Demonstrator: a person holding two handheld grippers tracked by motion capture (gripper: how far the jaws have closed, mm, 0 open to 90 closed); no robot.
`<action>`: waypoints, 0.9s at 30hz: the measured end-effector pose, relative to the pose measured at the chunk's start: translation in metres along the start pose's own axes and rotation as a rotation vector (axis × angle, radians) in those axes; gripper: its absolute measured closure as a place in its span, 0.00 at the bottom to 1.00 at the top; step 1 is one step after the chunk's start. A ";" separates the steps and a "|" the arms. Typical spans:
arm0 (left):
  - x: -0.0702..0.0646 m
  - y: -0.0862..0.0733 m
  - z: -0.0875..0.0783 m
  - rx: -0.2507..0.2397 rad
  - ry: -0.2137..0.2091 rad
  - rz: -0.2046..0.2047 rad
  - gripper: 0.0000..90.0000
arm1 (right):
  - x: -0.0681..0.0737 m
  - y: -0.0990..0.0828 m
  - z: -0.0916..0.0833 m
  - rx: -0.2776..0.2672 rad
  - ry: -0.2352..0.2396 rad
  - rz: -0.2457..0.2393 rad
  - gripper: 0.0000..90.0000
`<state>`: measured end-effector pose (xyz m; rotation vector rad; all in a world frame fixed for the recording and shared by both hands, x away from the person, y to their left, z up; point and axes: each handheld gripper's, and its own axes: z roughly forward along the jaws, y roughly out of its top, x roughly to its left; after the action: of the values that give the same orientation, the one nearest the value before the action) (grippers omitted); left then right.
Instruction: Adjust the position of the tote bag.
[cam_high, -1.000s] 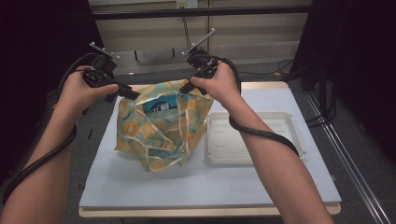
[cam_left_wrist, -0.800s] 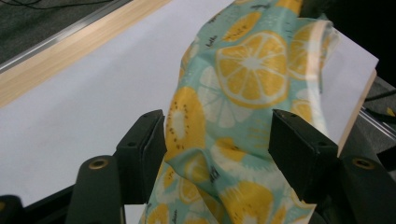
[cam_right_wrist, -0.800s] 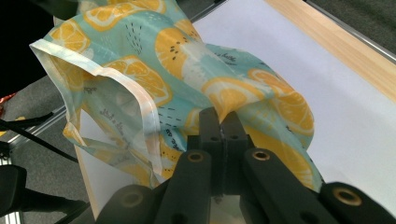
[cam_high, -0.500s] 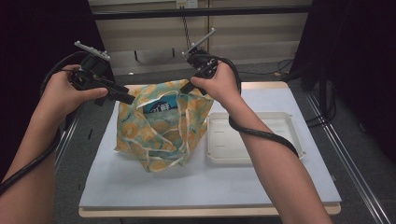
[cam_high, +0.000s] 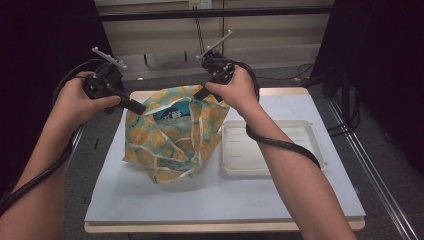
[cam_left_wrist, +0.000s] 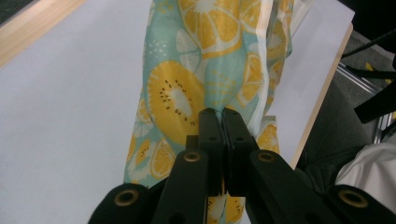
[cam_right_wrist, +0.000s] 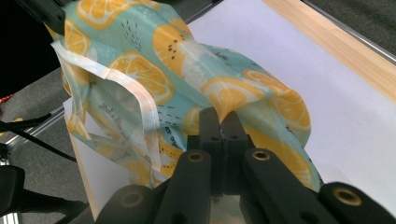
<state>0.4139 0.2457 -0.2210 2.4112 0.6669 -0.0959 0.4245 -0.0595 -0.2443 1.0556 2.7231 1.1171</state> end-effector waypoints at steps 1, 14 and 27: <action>0.000 0.001 -0.004 -0.014 -0.001 -0.016 0.99 | -0.001 -0.001 -0.001 -0.003 0.006 0.007 1.00; 0.017 0.008 -0.020 -0.169 0.045 -0.125 1.00 | -0.006 0.000 -0.009 -0.043 0.022 0.022 1.00; 0.045 -0.003 0.027 -0.064 0.071 -0.212 0.99 | -0.012 -0.004 0.003 -0.015 0.018 0.022 1.00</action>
<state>0.4537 0.2510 -0.2546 2.2849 0.9431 -0.0761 0.4321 -0.0670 -0.2519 1.0820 2.7189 1.1533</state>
